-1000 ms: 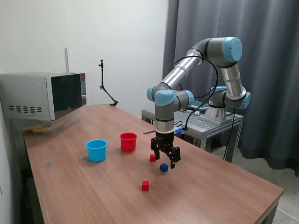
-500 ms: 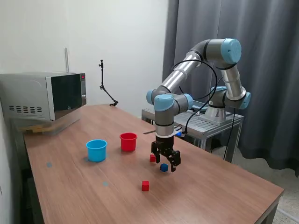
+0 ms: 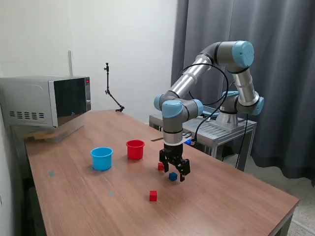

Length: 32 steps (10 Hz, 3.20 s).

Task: Place red objects in the red bin, and blue objects in the blue bin.

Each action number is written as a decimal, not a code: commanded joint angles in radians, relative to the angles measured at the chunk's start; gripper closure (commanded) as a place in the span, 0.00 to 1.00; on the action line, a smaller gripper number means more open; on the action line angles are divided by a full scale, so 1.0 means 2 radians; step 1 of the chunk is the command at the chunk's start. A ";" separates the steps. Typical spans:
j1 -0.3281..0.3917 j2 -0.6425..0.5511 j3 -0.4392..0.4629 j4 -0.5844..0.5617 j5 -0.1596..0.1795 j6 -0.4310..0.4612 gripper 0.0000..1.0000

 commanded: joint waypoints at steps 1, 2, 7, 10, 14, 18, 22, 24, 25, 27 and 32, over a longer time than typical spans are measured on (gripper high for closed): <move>0.000 0.000 0.000 -0.001 0.005 0.000 0.00; 0.001 0.002 0.000 -0.001 0.006 0.000 0.00; 0.002 0.002 0.000 -0.002 0.006 0.001 1.00; 0.002 0.002 0.000 -0.003 0.006 0.001 1.00; 0.002 0.002 -0.001 -0.002 0.006 0.000 1.00; -0.005 0.002 -0.081 0.015 -0.001 0.005 1.00; -0.043 -0.004 -0.112 0.043 -0.040 0.003 1.00; -0.068 -0.004 -0.131 0.047 -0.043 0.004 1.00; -0.082 -0.004 -0.147 0.055 -0.047 0.004 1.00; -0.100 -0.005 -0.156 0.055 -0.060 0.002 1.00; -0.120 0.002 -0.171 0.054 -0.059 -0.011 1.00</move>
